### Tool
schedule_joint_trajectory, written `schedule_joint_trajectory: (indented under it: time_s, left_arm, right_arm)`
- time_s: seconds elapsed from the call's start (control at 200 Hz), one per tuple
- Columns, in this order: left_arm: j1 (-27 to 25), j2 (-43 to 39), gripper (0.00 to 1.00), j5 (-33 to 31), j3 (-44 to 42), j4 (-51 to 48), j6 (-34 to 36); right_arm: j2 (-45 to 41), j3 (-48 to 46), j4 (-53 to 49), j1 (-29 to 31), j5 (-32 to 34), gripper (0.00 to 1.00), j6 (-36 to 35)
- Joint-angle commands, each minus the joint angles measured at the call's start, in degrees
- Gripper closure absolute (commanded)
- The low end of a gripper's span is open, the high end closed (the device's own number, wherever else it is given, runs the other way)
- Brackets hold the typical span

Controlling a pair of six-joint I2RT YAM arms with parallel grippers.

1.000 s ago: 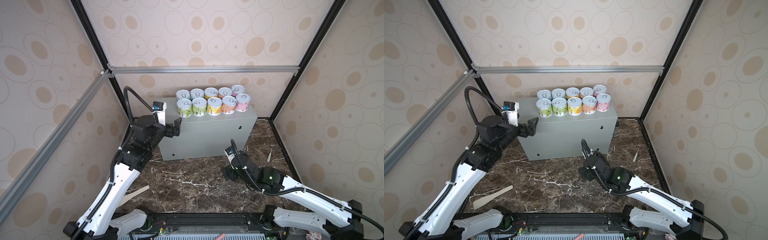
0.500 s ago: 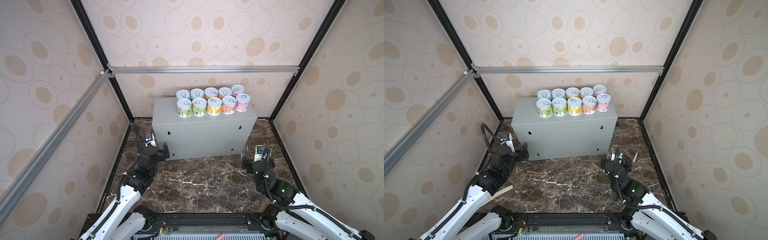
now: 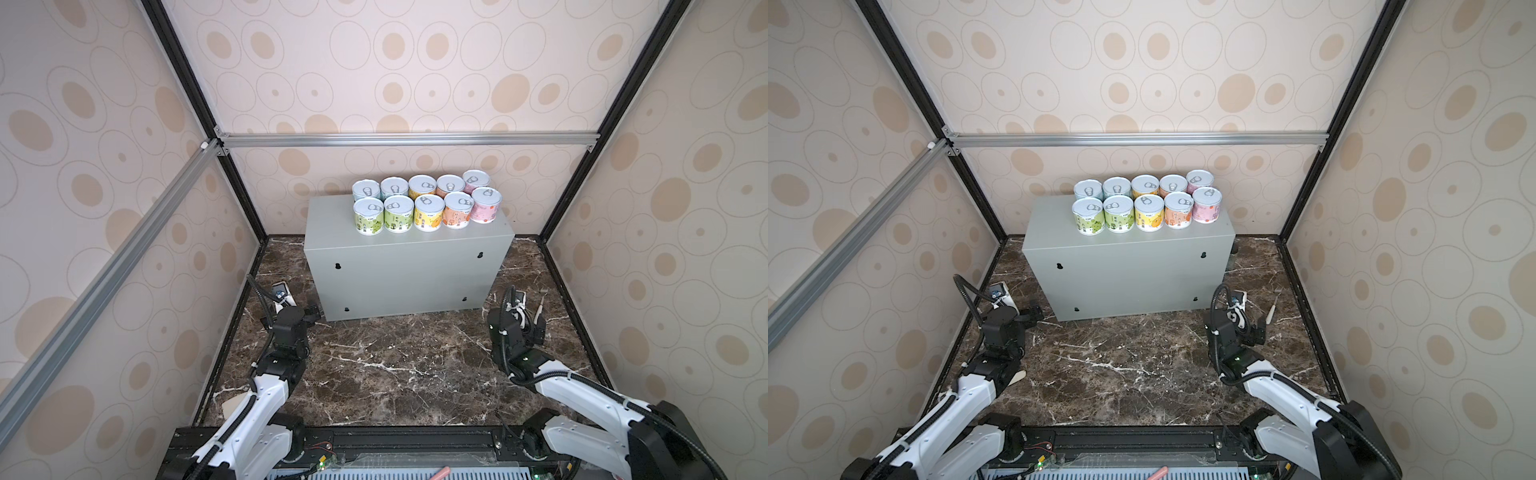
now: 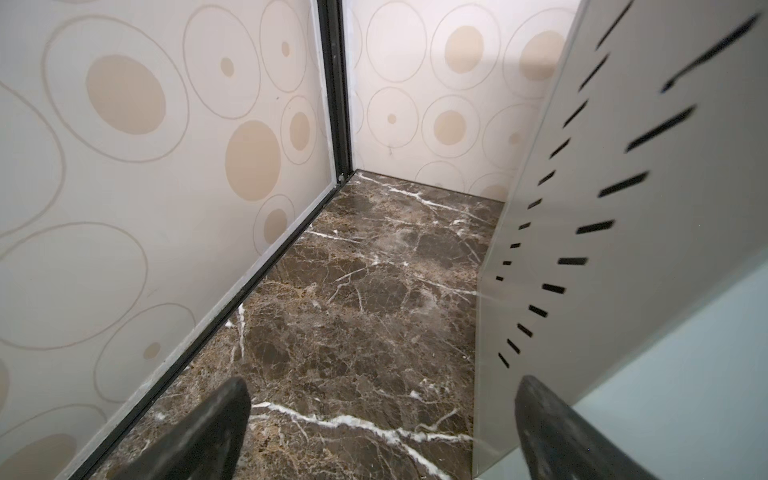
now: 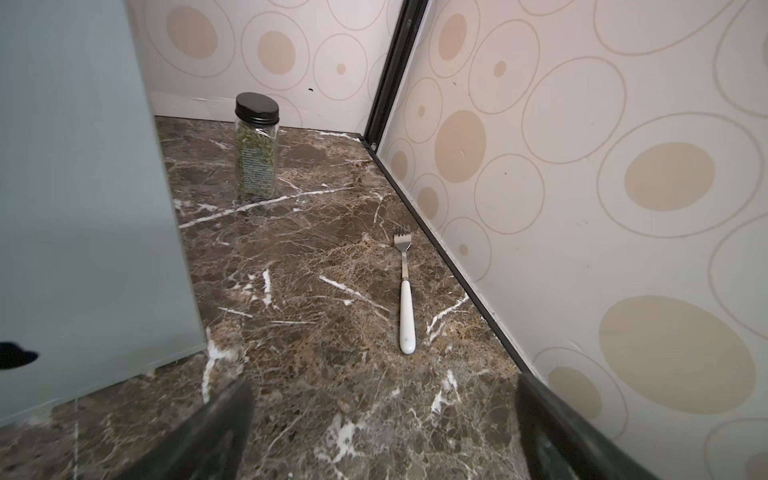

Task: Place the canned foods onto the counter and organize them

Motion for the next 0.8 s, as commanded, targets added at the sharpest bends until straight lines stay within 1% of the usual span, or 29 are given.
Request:
schedule_joint_trajectory:
  time_s: [0.0,0.06,0.15,0.26,0.33,0.395,0.46,0.525,0.58,0.59,0.685,0.725,0.77,0.795]
  left_arm:
    - [3.3,3.9,0.01,1.1,-1.5,10.4,3.7]
    - [5.3,6.0,0.01,3.6,-2.9,14.5,3.4]
    - [8.8,8.4,0.01,11.6,-5.5,21.3,3.0]
    - [12.2,12.0,0.01,15.8,-6.3,25.9,1.4]
    - [12.4,14.6,0.01,16.0,-6.6,29.4,3.0]
    - [12.4,17.5,0.01,17.0,-6.5,32.6,4.5]
    - [12.4,20.4,0.01,18.1,-6.6,36.0,5.5]
    - [12.4,22.7,0.01,18.9,-7.4,40.4,5.9]
    - [12.5,25.0,0.01,19.1,-8.1,44.6,5.9]
    - [12.4,25.5,0.01,19.2,-8.2,45.3,5.9]
    - [12.4,29.0,0.01,21.0,-7.3,47.2,5.5]
    - [12.4,30.7,0.01,22.7,-6.9,47.9,6.1]
    - [12.4,32.3,0.01,24.8,-7.3,50.4,6.7]
    - [12.4,32.2,0.01,26.0,-7.1,49.9,7.1]
  right_arm:
    - [4.7,1.8,8.0,-2.7,2.1,0.0,-1.5]
    - [6.7,0.8,11.7,-4.2,1.6,0.0,-1.2]
    - [8.5,-2.0,18.7,-6.3,-1.0,0.0,-0.2]
    - [10.9,-4.9,26.2,-8.9,-3.3,0.0,0.7]
    - [12.3,-5.7,30.9,-9.7,-4.4,0.0,-1.2]
    - [13.1,-5.0,30.9,-10.1,-6.5,0.0,-2.8]
    - [14.5,-4.9,33.7,-10.3,-8.6,0.0,-5.8]
    - [16.1,-5.8,39.0,-10.8,-11.0,0.0,-8.8]
    - [18.1,-7.4,44.5,-10.9,-12.6,0.0,-9.1]
    - [18.6,-7.7,45.6,-12.0,-12.8,0.0,-8.9]
    - [22.4,-9.5,54.2,-13.2,-13.7,0.0,-10.1]
    - [22.7,-9.5,54.4,-13.2,-14.1,0.0,-10.4]
    - [21.8,-9.0,51.9,-13.2,-14.8,0.0,-9.9]
    - [21.2,-8.6,50.1,-13.2,-15.1,0.0,-9.5]
